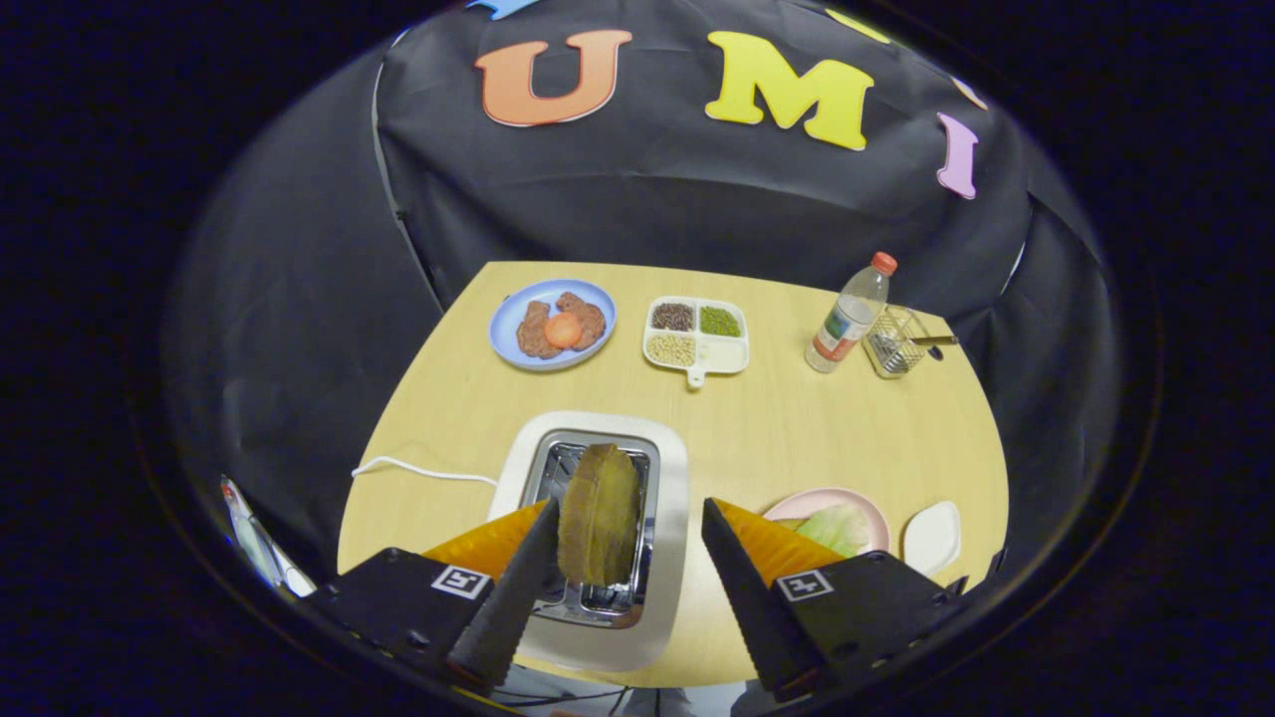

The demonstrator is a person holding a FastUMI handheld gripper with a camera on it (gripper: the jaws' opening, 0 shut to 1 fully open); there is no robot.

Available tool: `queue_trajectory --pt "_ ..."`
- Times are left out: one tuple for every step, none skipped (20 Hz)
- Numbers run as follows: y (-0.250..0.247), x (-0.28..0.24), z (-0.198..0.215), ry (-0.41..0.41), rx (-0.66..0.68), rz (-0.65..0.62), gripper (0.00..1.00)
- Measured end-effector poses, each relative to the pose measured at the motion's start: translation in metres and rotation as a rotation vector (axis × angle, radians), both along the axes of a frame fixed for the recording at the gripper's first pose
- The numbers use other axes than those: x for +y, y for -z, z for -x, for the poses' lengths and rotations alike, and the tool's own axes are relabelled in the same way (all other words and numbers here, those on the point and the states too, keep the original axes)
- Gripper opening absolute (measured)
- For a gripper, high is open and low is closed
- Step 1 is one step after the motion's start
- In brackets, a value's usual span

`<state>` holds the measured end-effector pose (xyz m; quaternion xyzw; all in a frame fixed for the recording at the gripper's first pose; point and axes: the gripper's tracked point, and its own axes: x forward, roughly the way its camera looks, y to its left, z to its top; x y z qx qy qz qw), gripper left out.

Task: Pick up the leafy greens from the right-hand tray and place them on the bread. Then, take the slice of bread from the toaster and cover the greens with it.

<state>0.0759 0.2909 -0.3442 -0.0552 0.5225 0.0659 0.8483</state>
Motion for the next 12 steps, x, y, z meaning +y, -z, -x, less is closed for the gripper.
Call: queue_trajectory --pt "0.001 -0.002 0.0 0.014 0.01 0.0 0.82" --pt "0.003 -0.005 -0.002 0.017 0.012 0.002 0.78" --pt "0.004 -0.007 -0.003 0.016 0.018 0.001 0.69" --pt "0.005 -0.004 -0.002 0.012 0.026 -0.014 0.6" --pt "0.007 -0.002 -0.001 0.004 0.034 -0.022 0.49" --pt "0.007 0.001 0.0 -0.011 0.038 -0.03 0.42" --pt "0.009 0.004 0.003 -0.023 0.042 -0.037 0.35" --pt "0.01 0.005 0.004 -0.029 0.042 -0.044 0.28" --pt "0.009 0.003 0.006 -0.033 0.039 -0.045 0.2" --pt "0.009 0.001 0.007 -0.039 0.035 -0.044 0.21" --pt "0.008 0.001 0.007 -0.04 0.029 -0.055 0.22" --pt "0.006 0.0 0.009 -0.035 0.031 -0.065 0.18"
